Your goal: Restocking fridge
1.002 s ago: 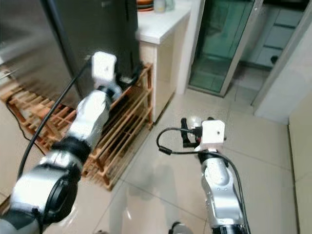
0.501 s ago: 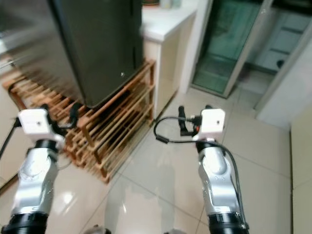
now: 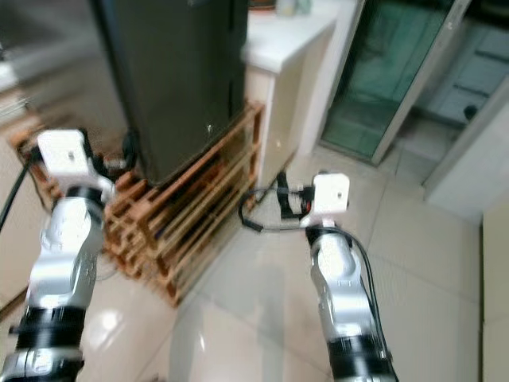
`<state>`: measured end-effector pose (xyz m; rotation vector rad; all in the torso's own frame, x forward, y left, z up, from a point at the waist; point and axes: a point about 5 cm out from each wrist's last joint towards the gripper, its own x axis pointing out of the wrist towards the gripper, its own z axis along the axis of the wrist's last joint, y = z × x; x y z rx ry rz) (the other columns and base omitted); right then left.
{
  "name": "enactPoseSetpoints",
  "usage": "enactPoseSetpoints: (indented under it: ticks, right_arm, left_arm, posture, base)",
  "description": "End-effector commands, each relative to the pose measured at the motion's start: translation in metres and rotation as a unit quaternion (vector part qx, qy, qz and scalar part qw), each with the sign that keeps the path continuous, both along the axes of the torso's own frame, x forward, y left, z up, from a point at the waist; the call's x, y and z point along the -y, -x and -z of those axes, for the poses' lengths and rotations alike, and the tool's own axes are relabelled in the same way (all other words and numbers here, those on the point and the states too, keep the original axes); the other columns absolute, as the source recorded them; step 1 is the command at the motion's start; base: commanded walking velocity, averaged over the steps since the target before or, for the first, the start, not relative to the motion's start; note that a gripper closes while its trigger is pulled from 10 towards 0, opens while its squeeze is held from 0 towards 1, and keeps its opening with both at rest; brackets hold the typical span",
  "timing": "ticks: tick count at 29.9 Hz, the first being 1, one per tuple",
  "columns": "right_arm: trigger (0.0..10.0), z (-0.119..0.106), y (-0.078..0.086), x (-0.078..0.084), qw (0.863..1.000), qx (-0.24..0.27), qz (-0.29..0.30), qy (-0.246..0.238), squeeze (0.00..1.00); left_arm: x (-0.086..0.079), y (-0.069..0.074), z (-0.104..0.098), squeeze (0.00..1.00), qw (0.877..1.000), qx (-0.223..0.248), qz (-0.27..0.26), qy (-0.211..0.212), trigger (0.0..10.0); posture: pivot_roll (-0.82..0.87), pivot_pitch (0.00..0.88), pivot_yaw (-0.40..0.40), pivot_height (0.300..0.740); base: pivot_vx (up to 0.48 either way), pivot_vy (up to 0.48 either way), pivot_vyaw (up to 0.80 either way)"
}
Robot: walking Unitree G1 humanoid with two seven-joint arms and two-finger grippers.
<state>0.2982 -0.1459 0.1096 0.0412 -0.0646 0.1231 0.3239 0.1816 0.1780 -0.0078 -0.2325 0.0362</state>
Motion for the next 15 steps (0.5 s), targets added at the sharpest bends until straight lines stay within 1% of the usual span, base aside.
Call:
enactPoseSetpoints:
  ticks: [1, 4, 5, 7, 9, 11, 15]
  right_arm:
    - [10.0, -0.004, -0.003, -0.004, 1.000, 0.012, -0.008, 0.005, 0.00]
    - [10.0, -0.002, -0.003, -0.004, 1.000, 0.012, -0.010, 0.009, 0.00]
    - [10.0, -0.001, -0.004, -0.004, 1.000, 0.013, -0.006, 0.006, 0.00]
    - [10.0, -0.002, -0.005, -0.005, 1.000, 0.015, -0.004, 0.004, 0.00]
    - [10.0, -0.003, -0.005, -0.006, 1.000, 0.016, -0.004, 0.004, 0.00]
    - [10.0, -0.004, -0.006, -0.008, 1.000, 0.019, -0.002, 0.001, 0.00]
    - [10.0, -0.004, -0.006, -0.007, 1.000, 0.021, 0.002, 0.000, 0.00]
  left_arm:
    - [-0.006, -0.002, -0.005, 0.00, 1.000, 0.000, -0.013, -0.002, 10.0]
    - [-0.009, -0.008, -0.009, 0.00, 1.000, 0.003, -0.019, -0.008, 10.0]
    - [-0.007, -0.012, -0.015, 0.00, 1.000, 0.011, -0.011, -0.012, 10.0]
    - [-0.005, -0.015, -0.020, 0.00, 1.000, 0.016, -0.004, -0.016, 10.0]
    - [-0.005, -0.016, -0.021, 0.00, 1.000, 0.016, -0.004, -0.017, 10.0]
    - [0.000, -0.021, -0.023, 0.00, 0.999, 0.014, 0.000, -0.040, 10.0]
    - [0.003, -0.025, -0.027, 0.00, 0.999, 0.015, -0.013, -0.050, 10.0]
  posture:
    - [-0.01, 0.000, -0.014, 0.740]
    - [-0.01, 0.000, -0.005, 0.740]
    - [-0.01, 0.000, 0.005, 0.740]
    - [-0.02, 0.000, 0.012, 0.740]
    - [-0.02, 0.000, 0.014, 0.740]
    - [-0.03, 0.000, 0.022, 0.740]
    - [-0.03, 0.000, 0.025, 0.740]
  base:
    - [0.000, 0.480, 0.00]
    - [0.000, 0.480, 0.00]
    - [0.000, 0.480, 0.00]
    - [0.000, 0.480, 0.00]
    - [0.000, 0.480, 0.00]
    - [0.000, 0.480, 0.00]
    - [0.000, 0.000, 0.00]
